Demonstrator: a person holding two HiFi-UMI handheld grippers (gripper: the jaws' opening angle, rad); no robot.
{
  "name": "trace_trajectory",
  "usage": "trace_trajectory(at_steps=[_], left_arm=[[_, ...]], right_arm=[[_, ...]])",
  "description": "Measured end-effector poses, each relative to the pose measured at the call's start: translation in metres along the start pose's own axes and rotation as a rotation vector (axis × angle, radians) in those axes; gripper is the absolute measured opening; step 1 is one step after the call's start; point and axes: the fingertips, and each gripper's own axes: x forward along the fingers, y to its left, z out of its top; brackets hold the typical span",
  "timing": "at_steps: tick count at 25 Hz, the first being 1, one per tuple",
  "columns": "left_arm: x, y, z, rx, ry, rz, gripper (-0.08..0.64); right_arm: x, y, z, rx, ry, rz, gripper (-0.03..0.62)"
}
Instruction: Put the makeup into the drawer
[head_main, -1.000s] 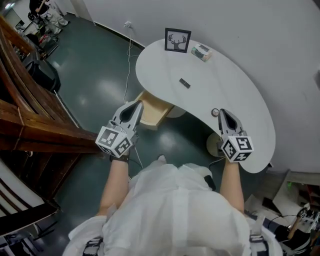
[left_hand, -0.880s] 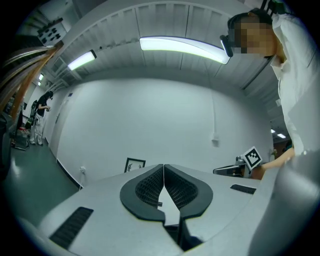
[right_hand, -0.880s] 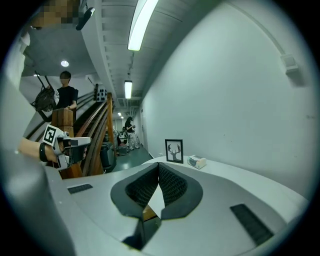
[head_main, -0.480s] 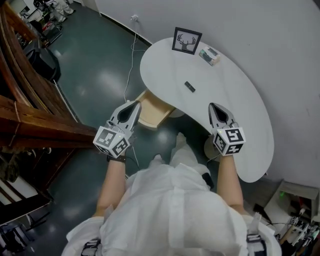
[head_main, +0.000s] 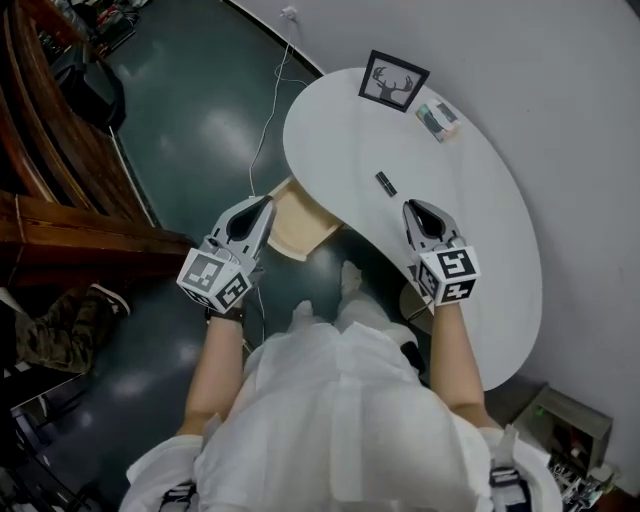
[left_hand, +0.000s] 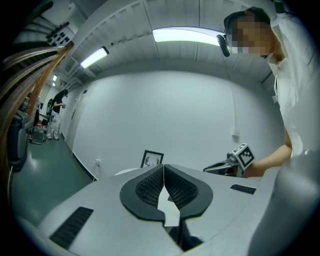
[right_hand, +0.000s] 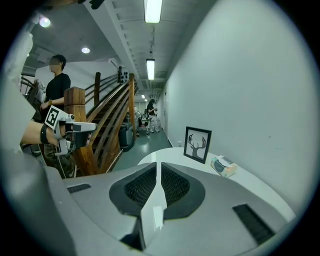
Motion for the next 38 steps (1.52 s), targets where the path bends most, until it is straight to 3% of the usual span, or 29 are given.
trace_trajectory(at_steps=[19, 38], left_arm=[[0.043, 0.016, -0.039, -0.055, 0.065, 0.081, 0.017], [0.062, 0.018, -0.061, -0.084, 0.11, 0.086, 0.017]], right_arm=[[0.093, -0.029, -0.062, -0.046, 0.218, 0.143, 0.08], [0.136, -0.043, -0.111, -0.085, 0.374, 0.16, 0.086]])
